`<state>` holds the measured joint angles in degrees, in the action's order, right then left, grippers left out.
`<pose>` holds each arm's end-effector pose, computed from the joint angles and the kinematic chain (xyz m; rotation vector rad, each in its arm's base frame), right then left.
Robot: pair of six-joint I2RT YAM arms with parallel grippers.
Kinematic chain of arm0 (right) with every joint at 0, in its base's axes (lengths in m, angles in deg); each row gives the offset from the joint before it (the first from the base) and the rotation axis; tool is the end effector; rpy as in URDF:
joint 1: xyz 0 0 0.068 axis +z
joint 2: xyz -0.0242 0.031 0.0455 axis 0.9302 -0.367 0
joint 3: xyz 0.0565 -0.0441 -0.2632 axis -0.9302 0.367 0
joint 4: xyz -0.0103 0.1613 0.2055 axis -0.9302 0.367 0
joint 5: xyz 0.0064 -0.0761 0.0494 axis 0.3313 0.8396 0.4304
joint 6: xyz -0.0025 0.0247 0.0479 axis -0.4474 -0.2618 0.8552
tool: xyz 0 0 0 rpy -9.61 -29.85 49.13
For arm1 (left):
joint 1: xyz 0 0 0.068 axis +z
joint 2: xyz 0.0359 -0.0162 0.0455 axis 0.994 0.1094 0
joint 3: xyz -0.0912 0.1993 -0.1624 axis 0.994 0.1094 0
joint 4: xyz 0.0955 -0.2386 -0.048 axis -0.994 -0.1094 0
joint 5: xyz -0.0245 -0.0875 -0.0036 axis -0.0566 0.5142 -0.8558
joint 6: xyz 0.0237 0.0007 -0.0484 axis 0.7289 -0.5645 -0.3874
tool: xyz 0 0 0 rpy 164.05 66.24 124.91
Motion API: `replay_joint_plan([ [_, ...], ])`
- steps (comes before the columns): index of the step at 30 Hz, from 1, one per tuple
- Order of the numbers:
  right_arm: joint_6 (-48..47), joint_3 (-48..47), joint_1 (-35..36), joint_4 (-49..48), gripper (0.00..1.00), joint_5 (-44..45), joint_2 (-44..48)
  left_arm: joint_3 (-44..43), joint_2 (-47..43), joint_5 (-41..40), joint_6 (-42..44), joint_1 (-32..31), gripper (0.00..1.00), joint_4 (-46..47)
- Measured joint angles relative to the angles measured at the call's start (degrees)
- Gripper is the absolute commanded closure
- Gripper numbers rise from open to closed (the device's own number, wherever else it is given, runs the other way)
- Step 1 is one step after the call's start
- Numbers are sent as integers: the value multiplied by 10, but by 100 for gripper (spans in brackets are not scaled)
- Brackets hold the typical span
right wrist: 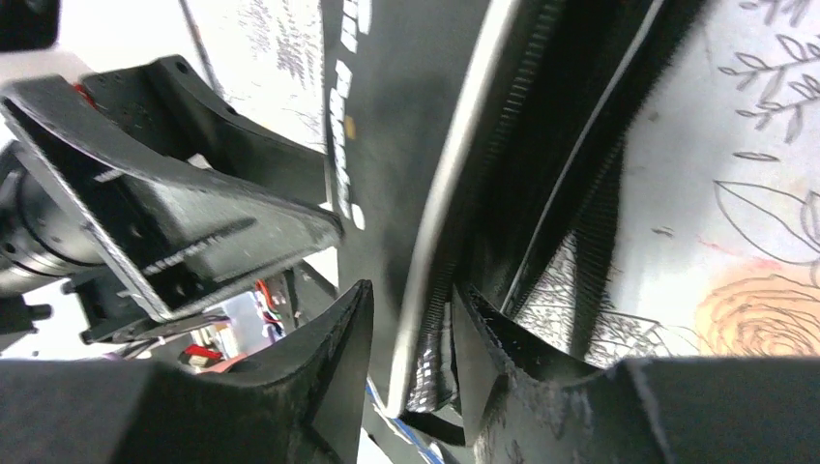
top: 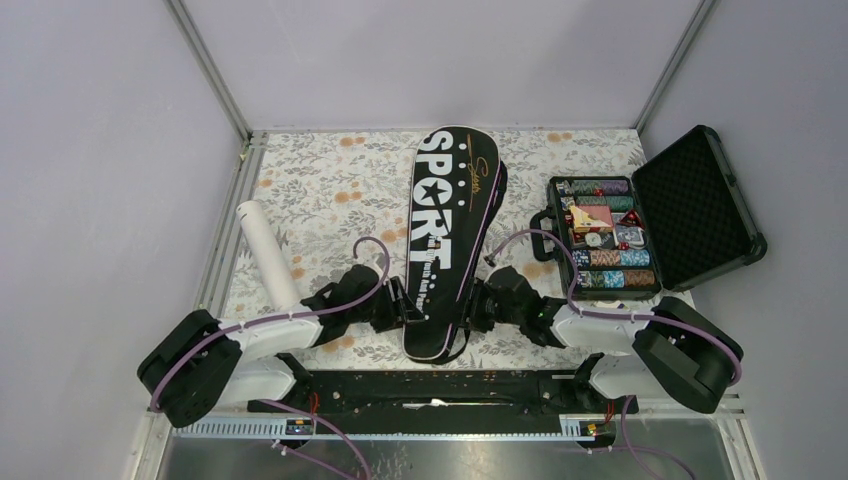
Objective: Pack up the badminton gear
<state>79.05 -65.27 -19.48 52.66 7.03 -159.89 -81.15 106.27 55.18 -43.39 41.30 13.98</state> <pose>0.1482 0.1814 0.1479 0.1254 2.4259 1.2496 0.1469 -0.1456 0.1371 -0.2214 2.5711 -1.0745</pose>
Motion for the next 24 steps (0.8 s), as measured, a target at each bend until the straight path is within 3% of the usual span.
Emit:
replay_joint_plan([
  [10, 56, 10, 5, -135, 62, 20, -50, -23, 12, -24, -5, -52, 46, -12],
  [14, 76, 23, 10, -156, 48, 31, -58, -35, 9, -39, -4, -66, 46, -36],
  [17, 81, 25, 11, -120, 36, 42, -22, -47, -18, -57, 2, -72, 46, -72],
  [22, 52, 12, 13, 39, 25, 99, 123, -91, -91, -101, 34, -75, 44, -163],
  [24, 31, -1, 11, 103, 22, 136, 168, -123, -113, -119, 50, -75, 38, -200],
])
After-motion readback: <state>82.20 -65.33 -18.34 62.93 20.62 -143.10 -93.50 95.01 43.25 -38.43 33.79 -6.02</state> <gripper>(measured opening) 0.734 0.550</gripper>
